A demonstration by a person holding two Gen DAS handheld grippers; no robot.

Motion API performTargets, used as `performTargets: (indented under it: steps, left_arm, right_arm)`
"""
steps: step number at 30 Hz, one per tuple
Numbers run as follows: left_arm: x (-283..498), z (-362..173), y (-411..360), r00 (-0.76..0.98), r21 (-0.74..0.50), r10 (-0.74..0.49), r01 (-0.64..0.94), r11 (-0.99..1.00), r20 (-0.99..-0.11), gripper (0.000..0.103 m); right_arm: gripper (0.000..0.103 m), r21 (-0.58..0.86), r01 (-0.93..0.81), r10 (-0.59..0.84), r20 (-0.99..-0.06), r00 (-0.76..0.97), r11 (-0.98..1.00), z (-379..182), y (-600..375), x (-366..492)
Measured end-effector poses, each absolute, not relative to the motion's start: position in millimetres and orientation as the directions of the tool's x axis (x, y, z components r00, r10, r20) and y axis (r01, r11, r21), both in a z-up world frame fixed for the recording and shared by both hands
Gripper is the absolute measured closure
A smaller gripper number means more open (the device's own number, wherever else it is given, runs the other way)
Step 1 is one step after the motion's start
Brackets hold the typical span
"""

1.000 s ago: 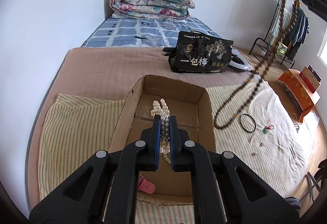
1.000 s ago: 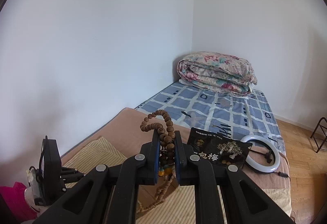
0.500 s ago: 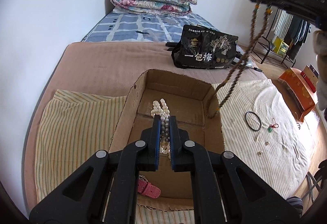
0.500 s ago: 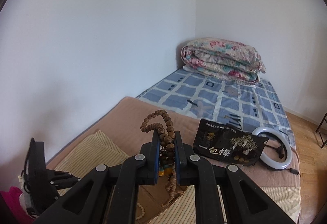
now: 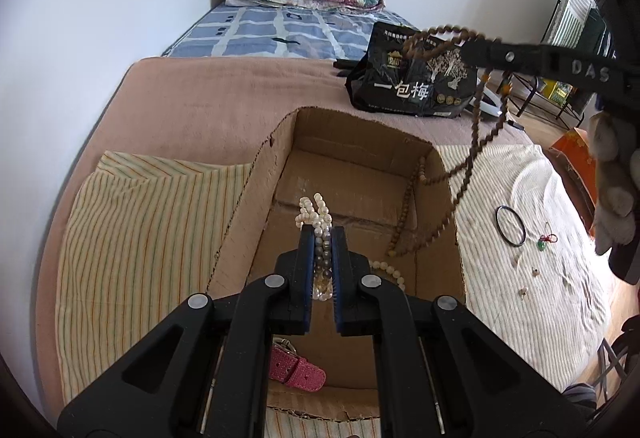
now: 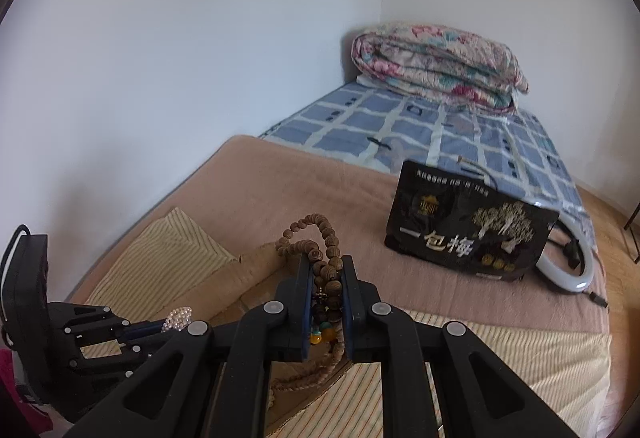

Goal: Organize jewelry
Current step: 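Lower both strands into the box and open both tools, then withdraw both open tools from the box back over the bed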

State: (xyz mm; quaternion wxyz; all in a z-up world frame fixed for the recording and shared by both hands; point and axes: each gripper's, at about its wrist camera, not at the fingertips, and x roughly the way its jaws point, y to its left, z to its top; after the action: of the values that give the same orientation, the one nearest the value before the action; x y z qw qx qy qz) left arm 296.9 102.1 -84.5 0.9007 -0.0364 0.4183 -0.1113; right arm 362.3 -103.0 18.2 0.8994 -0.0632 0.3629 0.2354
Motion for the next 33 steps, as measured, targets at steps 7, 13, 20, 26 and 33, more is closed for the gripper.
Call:
performTargets:
  steps: [7,13,20,26,33]
  left_arm:
    - [296.7,-84.4,98.0,0.626,-0.144,-0.222,0.173,0.974,-0.748,0.098]
    - [293.9,-79.5,97.4,0.645,-0.129,-0.205,0.163,0.978,-0.736,0.062]
    - [287.8,-73.5,95.5,0.650,-0.126,-0.200,0.159,0.979,-0.733,0.062]
    - [278.5,-63.4,88.5,0.662,-0.110,-0.189,0.159,0.981,-0.726,0.062]
    - [260.2,-42.0,76.8,0.695,-0.075,-0.170,0.166,0.983,-0.698,0.062]
  right_arm:
    - [0.091,0.110,-0.467,0.396,-0.717,0.573,0.877,-6.6,-102.2,365.1]
    - [0.031,0.106,-0.465,0.395,-0.708,0.586,0.879,-6.9,-103.7,359.7]
    - [0.019,0.110,-0.436,0.385,-0.688,0.615,0.893,4.3,-117.4,349.5]
    - [0.017,0.114,-0.430,0.385,-0.681,0.623,0.896,11.8,-126.5,338.6]
    - [0.016,0.111,-0.435,0.392,-0.662,0.639,0.894,26.0,-136.6,319.1]
